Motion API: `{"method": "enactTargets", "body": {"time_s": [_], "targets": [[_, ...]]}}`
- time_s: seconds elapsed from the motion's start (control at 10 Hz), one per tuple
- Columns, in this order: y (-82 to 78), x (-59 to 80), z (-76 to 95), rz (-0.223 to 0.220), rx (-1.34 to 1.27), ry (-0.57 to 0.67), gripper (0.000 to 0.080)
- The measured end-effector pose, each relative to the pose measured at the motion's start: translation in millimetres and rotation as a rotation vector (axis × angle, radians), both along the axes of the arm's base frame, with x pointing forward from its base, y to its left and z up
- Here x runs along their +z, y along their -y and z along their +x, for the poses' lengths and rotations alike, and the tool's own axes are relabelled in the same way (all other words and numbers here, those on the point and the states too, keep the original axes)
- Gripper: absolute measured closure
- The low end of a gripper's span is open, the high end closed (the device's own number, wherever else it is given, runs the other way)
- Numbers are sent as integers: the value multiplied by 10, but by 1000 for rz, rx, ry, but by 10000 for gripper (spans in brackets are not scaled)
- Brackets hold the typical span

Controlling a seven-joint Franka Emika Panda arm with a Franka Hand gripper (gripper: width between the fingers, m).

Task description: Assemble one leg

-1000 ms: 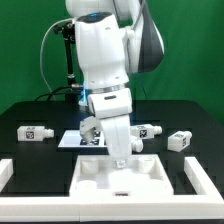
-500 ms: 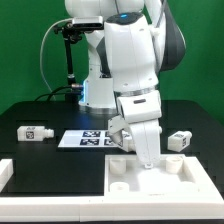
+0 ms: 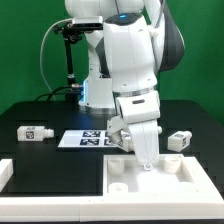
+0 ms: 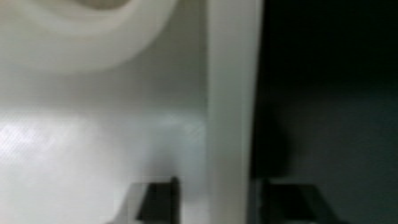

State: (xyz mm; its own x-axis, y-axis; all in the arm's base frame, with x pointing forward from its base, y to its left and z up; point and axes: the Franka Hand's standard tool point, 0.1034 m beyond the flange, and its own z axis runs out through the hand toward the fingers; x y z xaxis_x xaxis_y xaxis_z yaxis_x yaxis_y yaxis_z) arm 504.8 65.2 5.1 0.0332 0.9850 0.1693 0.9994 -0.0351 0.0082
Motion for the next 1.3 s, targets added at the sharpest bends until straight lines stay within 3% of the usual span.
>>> {"method": "enactTargets", "body": {"time_s": [0.1,0.3,0.4,0.5,0.7,1.1,1.3], "targets": [[0,0,0,0,0,0,474],[18,137,-41,-12,-50,6,217],[-3,265,-58,-21,-99,12,162],[-47,408,-77,-31,-157,21,162],[-268,545,-185,-28,-362,16,150],[-283,515,-201,-26,-382,7,150],[-333,566,-302,6,-615,20,150]]}}
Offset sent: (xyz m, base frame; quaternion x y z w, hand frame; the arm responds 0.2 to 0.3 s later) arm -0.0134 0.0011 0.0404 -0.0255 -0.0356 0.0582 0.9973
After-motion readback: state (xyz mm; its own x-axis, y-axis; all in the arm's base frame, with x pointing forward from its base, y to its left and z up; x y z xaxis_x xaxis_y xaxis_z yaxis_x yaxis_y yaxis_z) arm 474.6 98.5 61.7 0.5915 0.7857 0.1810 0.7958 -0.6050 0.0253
